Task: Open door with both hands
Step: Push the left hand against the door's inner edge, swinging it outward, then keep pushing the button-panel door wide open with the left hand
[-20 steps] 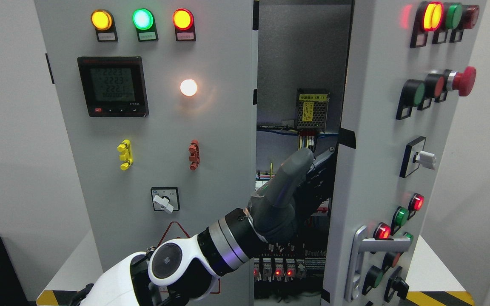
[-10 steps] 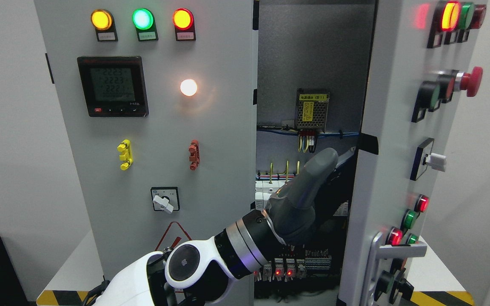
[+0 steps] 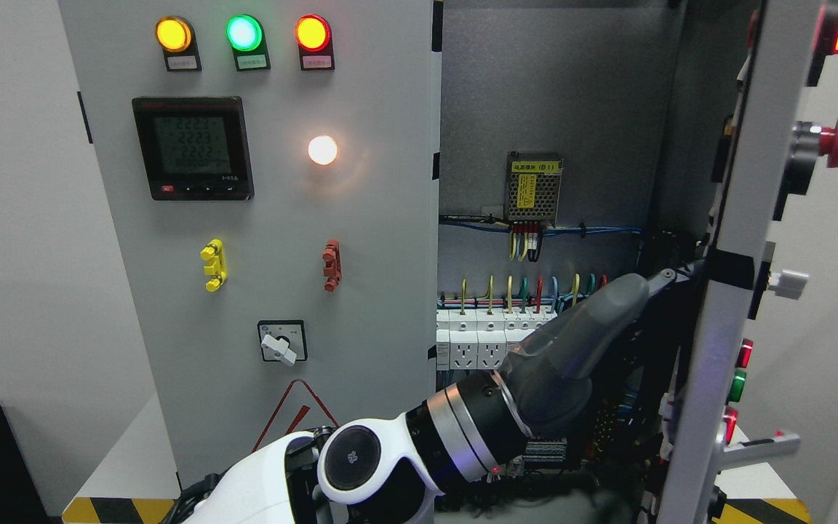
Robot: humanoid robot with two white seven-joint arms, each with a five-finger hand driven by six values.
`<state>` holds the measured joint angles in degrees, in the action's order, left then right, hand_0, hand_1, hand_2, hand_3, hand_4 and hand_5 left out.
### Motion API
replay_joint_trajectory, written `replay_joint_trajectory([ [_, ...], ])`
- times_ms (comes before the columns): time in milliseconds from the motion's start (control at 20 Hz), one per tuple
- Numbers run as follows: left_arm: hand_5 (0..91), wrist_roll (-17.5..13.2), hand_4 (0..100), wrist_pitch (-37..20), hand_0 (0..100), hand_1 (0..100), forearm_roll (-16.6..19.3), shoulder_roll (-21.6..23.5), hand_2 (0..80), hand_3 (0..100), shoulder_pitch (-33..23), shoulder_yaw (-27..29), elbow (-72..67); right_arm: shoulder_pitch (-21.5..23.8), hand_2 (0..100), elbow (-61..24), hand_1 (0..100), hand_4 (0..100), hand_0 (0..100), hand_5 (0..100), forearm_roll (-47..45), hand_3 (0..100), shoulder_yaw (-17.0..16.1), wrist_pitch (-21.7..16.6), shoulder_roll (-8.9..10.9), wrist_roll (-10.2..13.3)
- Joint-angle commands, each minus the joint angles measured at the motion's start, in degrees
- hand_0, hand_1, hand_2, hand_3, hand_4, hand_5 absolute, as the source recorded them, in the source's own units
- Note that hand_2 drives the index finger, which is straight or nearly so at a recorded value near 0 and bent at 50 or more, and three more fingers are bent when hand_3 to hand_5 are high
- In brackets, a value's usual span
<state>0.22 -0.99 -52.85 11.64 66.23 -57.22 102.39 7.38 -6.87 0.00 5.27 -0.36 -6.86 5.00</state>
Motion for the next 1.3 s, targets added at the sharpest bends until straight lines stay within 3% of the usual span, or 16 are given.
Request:
replay_joint_trajectory([
  [0, 0.0, 0.2, 0, 0.1, 0, 0, 0.1, -3.5, 0.0, 0, 1.9, -4.9, -1.1, 0.0, 0, 0.0, 0, 0, 0, 0, -0.6, 0, 0.0, 0.0, 0.00, 0.0],
  [1252, 0.0, 0.2, 0, 0.2, 0, 0, 0.2, -15.2, 0.0, 0, 7.0, -7.3, -8.4, 0.0, 0, 0.0, 0, 0, 0, 0, -0.6, 0, 0.0, 0.0, 0.00, 0.0],
])
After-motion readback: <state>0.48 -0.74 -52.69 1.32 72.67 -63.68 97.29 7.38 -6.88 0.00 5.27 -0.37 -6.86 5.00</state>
